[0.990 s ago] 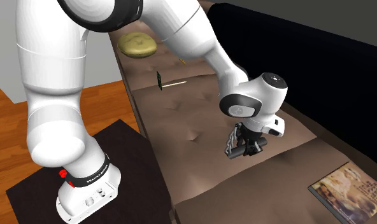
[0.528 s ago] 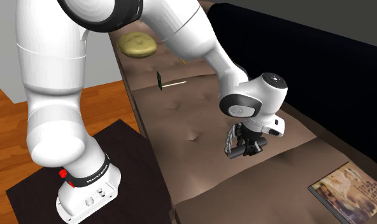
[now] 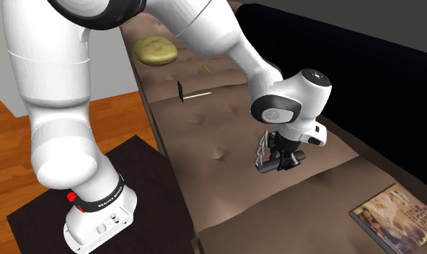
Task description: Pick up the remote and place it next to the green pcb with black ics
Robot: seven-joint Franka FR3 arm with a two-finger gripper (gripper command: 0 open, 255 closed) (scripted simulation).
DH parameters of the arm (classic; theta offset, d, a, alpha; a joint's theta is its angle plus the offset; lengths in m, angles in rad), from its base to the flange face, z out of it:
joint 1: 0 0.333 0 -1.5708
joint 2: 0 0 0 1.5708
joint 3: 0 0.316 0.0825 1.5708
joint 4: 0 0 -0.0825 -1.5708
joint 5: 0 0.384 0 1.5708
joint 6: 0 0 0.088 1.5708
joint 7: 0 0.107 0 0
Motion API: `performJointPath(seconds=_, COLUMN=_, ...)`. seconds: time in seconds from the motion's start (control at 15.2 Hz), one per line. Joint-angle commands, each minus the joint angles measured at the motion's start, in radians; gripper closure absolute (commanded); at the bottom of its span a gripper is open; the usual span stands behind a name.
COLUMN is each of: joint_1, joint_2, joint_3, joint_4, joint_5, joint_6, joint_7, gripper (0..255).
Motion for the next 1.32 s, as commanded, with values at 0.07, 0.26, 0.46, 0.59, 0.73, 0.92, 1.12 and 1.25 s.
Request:
performJointPath(seconds=0.07, joint_1=0.011, joint_2=-0.035, joint_3=-0.013, joint_4=0.002, joint_5=-0.027, joint_6=-0.032, joint_7=0.022, gripper=255)
performJointPath(seconds=0.26, joint_1=0.019, joint_2=-0.065, joint_3=-0.023, joint_4=0.008, joint_5=-0.051, joint_6=-0.064, joint_7=0.039, gripper=255)
performJointPath(seconds=0.46, joint_1=0.025, joint_2=-0.093, joint_3=-0.032, joint_4=0.017, joint_5=-0.073, joint_6=-0.096, joint_7=0.056, gripper=255)
performJointPath(seconds=0.59, joint_1=0.029, joint_2=-0.111, joint_3=-0.037, joint_4=0.024, joint_5=-0.088, joint_6=-0.118, joint_7=0.067, gripper=255)
performJointPath(seconds=0.73, joint_1=0.032, joint_2=-0.128, joint_3=-0.042, joint_4=0.032, joint_5=-0.101, joint_6=-0.14, joint_7=0.077, gripper=255)
performJointPath(seconds=0.92, joint_1=0.037, joint_2=-0.153, joint_3=-0.047, joint_4=0.046, joint_5=-0.121, joint_6=-0.174, joint_7=0.092, gripper=255)
performJointPath(seconds=1.12, joint_1=0.04, joint_2=-0.176, joint_3=-0.051, joint_4=0.061, joint_5=-0.138, joint_6=-0.209, joint_7=0.106, gripper=255)
performJointPath(seconds=1.25, joint_1=0.043, joint_2=-0.19, joint_3=-0.054, joint_4=0.073, joint_5=-0.149, joint_6=-0.233, joint_7=0.114, gripper=255)
